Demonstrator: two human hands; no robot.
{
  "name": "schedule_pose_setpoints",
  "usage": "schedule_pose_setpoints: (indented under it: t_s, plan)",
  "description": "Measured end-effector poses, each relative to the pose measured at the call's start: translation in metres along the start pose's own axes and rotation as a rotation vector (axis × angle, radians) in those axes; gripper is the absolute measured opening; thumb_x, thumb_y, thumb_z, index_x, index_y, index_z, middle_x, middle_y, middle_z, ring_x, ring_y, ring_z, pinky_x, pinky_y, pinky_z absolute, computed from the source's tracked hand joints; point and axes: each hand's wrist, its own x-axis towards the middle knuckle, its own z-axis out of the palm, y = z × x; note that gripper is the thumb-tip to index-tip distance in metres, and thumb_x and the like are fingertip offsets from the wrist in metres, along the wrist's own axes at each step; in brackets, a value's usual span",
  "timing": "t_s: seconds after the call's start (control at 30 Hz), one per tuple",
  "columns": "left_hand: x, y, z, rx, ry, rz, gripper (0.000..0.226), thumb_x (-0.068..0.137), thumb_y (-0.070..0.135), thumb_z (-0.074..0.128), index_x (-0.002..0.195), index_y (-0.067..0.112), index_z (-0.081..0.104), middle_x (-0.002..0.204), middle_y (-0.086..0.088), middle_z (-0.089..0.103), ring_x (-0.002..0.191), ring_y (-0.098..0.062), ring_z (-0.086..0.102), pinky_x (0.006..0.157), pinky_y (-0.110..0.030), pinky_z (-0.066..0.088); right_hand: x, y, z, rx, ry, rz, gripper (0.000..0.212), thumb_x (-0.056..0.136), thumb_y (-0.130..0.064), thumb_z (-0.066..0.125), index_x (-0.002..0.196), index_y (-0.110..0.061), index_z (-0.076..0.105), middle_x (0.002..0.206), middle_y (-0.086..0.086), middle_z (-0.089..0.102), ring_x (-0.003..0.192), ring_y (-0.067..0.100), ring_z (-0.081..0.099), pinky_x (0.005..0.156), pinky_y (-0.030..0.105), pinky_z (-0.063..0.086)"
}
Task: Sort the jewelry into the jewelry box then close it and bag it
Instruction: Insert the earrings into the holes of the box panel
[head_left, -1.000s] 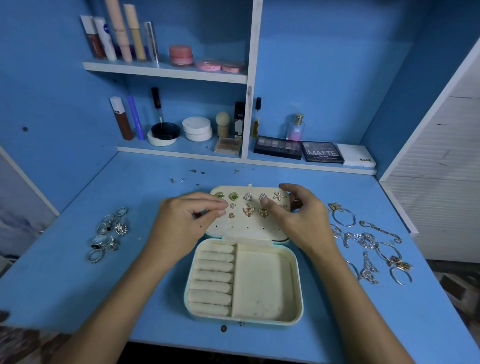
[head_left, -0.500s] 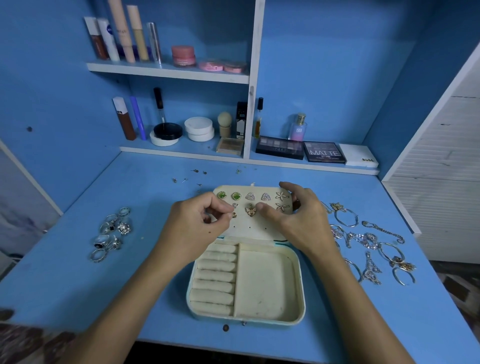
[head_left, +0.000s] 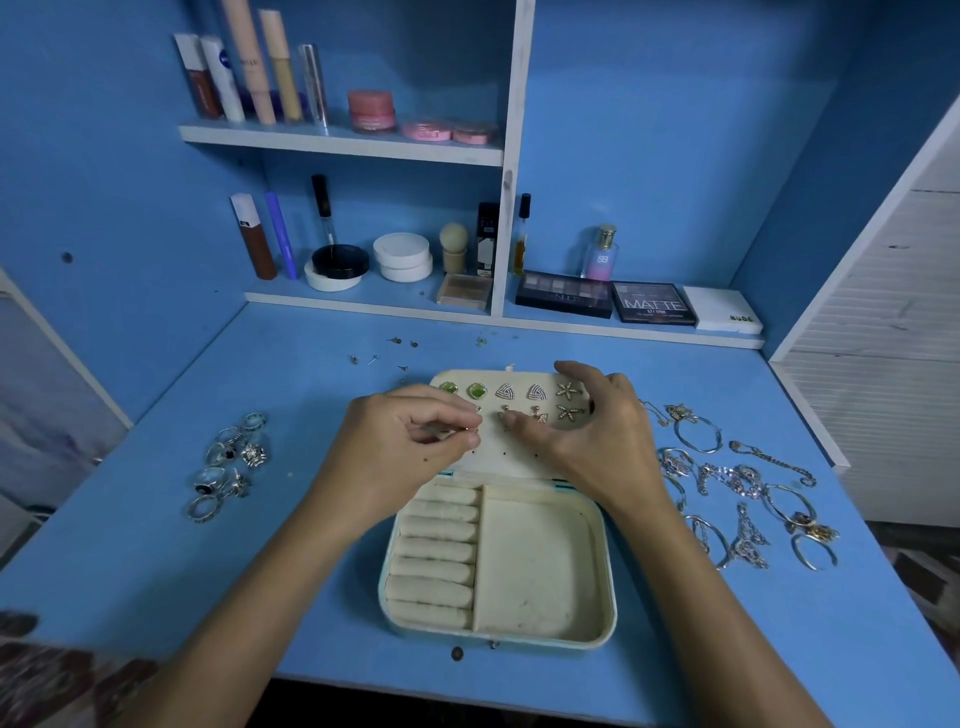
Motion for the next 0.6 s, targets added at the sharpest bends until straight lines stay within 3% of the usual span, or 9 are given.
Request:
schedule_pose_setpoints:
  t_s: [0.2, 0.3, 0.37, 0.6]
  plan:
    - [0.004, 0.003, 0.007, 0.121, -0.028, 0.082, 0.019, 0.077, 0.004, 0.083, 0.092, 0.016, 0.08, 0.088, 0.013, 0.072, 0.079, -0.006, 0.071, 0.076, -0.017, 0.056, 0.001, 0.002, 0.0, 0.015, 0.005, -0.01, 0.077, 0.065, -0.063, 0.082, 0.133, -0.034, 0.057, 0.109, -0.007, 0.051, 0.101, 0.007, 0.05, 0.087, 0.028, 0.044]
    - [0.007, 0.006, 0.011, 0.25, -0.045, 0.152, 0.02, 0.074, 0.008, 0.085, 0.09, 0.019, 0.079, 0.082, 0.017, 0.07, 0.078, 0.005, 0.066, 0.07, -0.007, 0.047, 0.001, 0.002, 0.0, 0.013, 0.0, -0.017, 0.076, 0.067, -0.061, 0.082, 0.133, -0.033, 0.057, 0.109, -0.006, 0.051, 0.1, 0.007, 0.049, 0.088, 0.027, 0.043]
    - [0.011, 0.005, 0.013, 0.333, -0.05, 0.196, 0.016, 0.072, 0.013, 0.087, 0.084, 0.019, 0.078, 0.077, 0.017, 0.068, 0.08, 0.003, 0.062, 0.069, -0.005, 0.041, 0.001, 0.002, -0.001, 0.015, -0.007, -0.014, 0.076, 0.067, -0.06, 0.082, 0.134, -0.033, 0.056, 0.11, -0.006, 0.051, 0.1, 0.006, 0.047, 0.088, 0.027, 0.043]
    - [0.019, -0.003, 0.018, 0.367, -0.05, 0.225, 0.012, 0.07, 0.016, 0.088, 0.075, 0.02, 0.079, 0.074, 0.011, 0.073, 0.081, -0.008, 0.061, 0.073, -0.021, 0.047, 0.001, 0.002, -0.001, 0.024, -0.002, -0.019, 0.078, 0.067, -0.058, 0.083, 0.135, -0.031, 0.057, 0.108, -0.006, 0.05, 0.097, 0.004, 0.047, 0.085, 0.024, 0.041]
